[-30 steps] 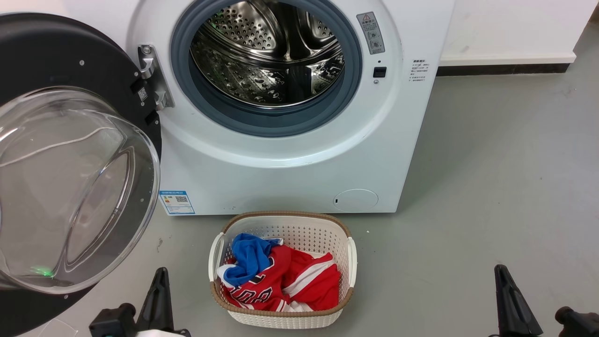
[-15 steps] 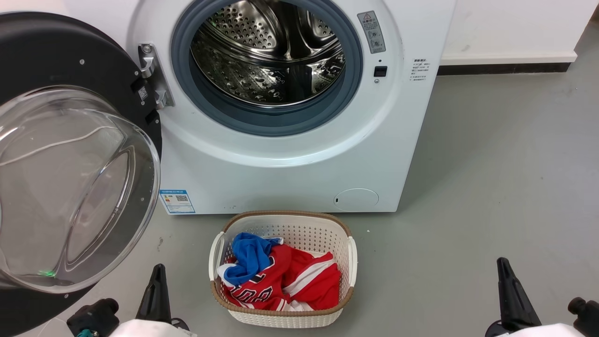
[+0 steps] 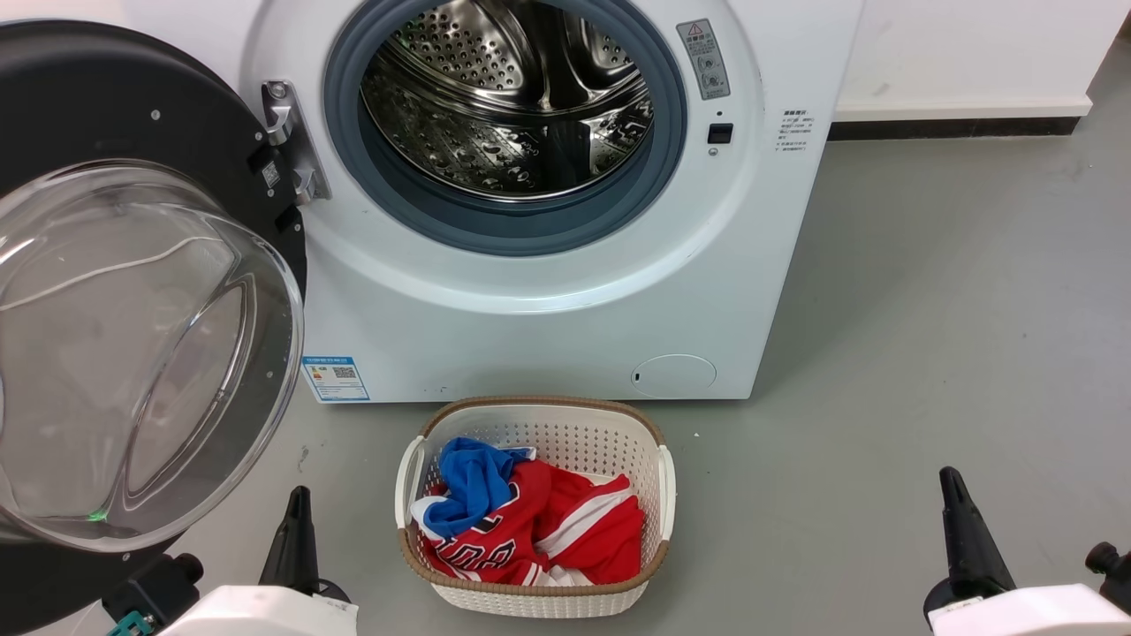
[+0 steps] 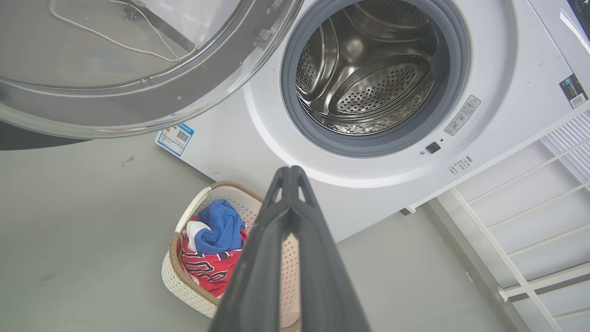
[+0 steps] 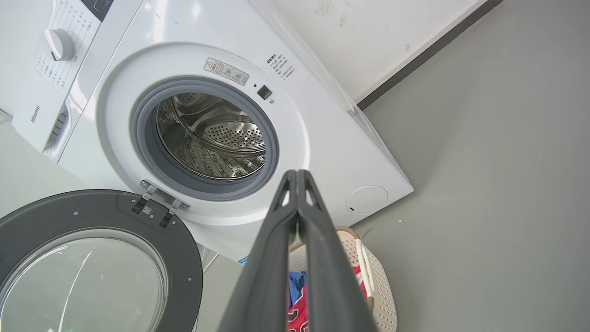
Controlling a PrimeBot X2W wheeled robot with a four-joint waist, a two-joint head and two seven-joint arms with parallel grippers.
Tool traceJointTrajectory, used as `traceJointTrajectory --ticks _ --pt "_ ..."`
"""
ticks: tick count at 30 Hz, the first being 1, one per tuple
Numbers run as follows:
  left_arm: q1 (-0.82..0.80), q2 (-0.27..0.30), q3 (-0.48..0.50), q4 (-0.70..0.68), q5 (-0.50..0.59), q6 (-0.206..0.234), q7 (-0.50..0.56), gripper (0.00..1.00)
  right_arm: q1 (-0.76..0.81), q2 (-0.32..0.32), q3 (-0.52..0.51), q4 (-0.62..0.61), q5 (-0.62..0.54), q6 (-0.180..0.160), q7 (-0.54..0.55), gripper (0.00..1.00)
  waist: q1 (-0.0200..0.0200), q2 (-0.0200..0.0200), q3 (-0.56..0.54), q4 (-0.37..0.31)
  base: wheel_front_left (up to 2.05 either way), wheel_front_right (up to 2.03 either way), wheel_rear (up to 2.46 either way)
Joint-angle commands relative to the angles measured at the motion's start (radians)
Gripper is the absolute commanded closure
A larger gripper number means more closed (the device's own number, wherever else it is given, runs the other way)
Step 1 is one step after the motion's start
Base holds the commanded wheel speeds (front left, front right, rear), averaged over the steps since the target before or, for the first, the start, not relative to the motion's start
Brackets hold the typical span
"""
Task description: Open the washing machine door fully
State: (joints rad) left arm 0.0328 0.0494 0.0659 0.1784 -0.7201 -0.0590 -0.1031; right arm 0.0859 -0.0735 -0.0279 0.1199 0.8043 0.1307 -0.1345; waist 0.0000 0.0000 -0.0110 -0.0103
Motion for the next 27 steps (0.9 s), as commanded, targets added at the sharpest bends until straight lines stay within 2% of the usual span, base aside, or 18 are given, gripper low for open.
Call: traceJointTrajectory --ticks 1,27 --pt "-0.028 0.001 0.003 -0.007 -0.038 -0.005 0.007 1.0 -0.028 -0.009 -0.002 -0.006 0.04 0.0 0.007 1.0 0.0 0.0 0.0 0.0 0.0 0.0 0.0" --pt "-0.074 0.001 0.021 0.021 -0.356 -0.032 0.086 1.0 -0.093 -0.013 -0.013 0.041 0.343 0.0 0.081 1.0 0.0 0.0 0.004 0.003 0.0 0.0 0.0"
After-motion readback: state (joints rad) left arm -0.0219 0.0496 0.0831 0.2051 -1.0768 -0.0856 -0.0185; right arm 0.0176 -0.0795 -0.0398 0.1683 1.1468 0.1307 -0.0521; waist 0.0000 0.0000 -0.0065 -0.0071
